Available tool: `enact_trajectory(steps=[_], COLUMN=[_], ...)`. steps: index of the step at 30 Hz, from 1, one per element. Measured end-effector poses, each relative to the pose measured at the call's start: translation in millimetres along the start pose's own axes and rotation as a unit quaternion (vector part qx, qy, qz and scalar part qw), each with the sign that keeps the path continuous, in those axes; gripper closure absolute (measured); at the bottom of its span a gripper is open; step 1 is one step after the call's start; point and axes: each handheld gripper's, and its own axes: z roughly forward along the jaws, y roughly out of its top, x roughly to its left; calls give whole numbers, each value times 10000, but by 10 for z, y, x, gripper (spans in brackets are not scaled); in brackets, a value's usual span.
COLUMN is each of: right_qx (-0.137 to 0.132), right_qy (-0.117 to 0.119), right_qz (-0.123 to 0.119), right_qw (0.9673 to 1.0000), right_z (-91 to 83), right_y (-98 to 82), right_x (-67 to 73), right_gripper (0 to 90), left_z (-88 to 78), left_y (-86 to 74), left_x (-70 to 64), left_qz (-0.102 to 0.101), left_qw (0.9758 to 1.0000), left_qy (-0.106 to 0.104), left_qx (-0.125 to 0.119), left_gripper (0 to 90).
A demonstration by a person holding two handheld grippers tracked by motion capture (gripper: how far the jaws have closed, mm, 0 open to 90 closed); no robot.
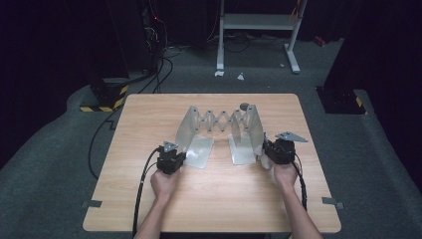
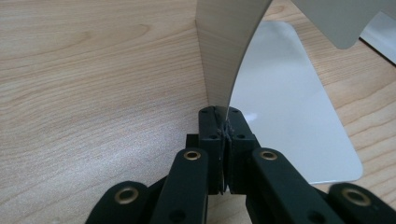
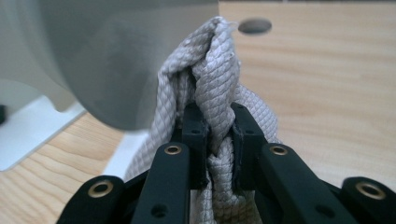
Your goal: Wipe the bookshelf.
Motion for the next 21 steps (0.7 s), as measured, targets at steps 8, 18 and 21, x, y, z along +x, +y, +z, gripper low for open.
enact_trajectory(steps=[8, 18, 21], right_qx=[-418, -841, -811], right_qy=[164, 144, 77], right_qz=[-219, -523, -658], right_qw=[9988, 9950, 9945], right_z=[-295, -574, -554], right_y=[141, 351, 285], right_x=[163, 399, 458], right_gripper=[791, 790, 789], left_z=[0, 0, -1], left_y=[0, 0, 0], left_x=[1, -2, -4], left_qz=[-2, 8, 18], left_qw=[10000, 10000, 10000], left_qy=[-1, 7, 17], left_qx=[1, -3, 3], left_gripper=[874, 874, 874])
